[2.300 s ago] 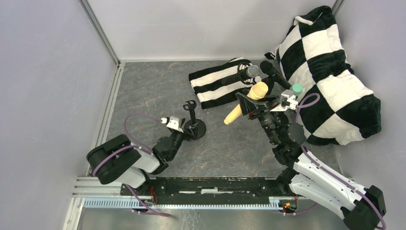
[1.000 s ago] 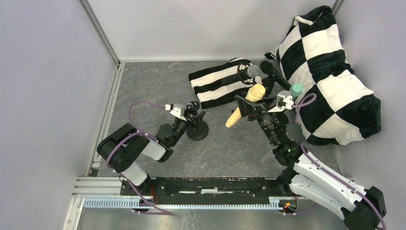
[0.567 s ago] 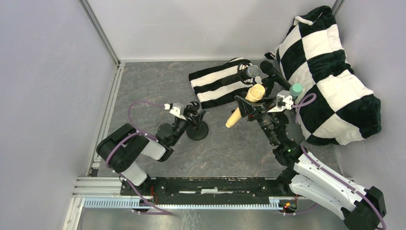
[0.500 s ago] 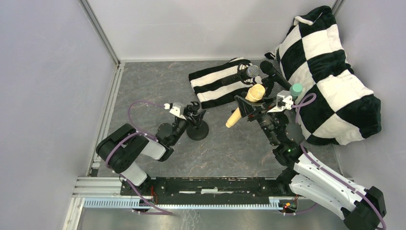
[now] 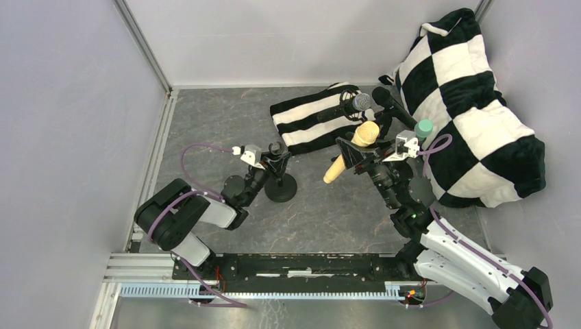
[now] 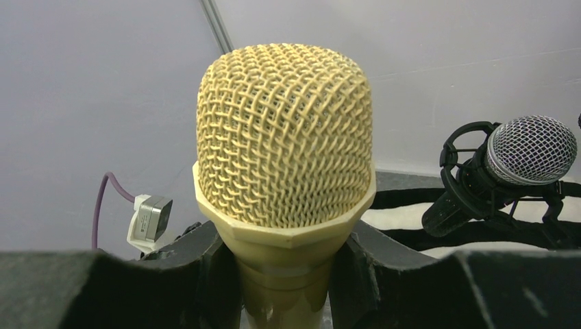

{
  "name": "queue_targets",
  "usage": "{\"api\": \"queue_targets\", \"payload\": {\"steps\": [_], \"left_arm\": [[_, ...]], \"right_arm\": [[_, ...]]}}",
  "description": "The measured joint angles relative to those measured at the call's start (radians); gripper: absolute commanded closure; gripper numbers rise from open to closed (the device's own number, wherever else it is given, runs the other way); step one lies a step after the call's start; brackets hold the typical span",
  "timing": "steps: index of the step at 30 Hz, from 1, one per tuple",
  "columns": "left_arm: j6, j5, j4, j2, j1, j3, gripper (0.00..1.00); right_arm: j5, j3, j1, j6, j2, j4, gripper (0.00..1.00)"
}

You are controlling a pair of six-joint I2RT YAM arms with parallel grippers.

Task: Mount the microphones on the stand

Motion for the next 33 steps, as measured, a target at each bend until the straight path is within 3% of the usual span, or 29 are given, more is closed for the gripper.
{"api": "queue_targets", "payload": {"steps": [2,5,15,25,33], "left_arm": [[-0.018,0.007,-0.001,0.0,0.002,0.001,0.91],[-0.035,0.023,-0.005,-0.001,0.002,0.002,0.98],[-0.111,0.08,-0.154,-0.086,0.002,0.017,0.98],[-0.161,0.137,-0.32,-0.17,0.002,0.038,0.98],[-0.251,0.151,-0.347,-0.194,0.002,0.032,0.98]], "right_arm": [[0.001,-0.007,0.0,-0.001,-0.006,0.001,1.0],[0.001,-0.02,0.0,-0.013,-0.014,0.009,0.98],[-0.042,-0.024,0.0,-0.122,0.007,0.067,1.0],[-0.272,0.015,0.0,-0.286,0.081,0.089,1.0],[-0.412,0.112,0.0,-0.352,0.162,0.082,1.0]]}}
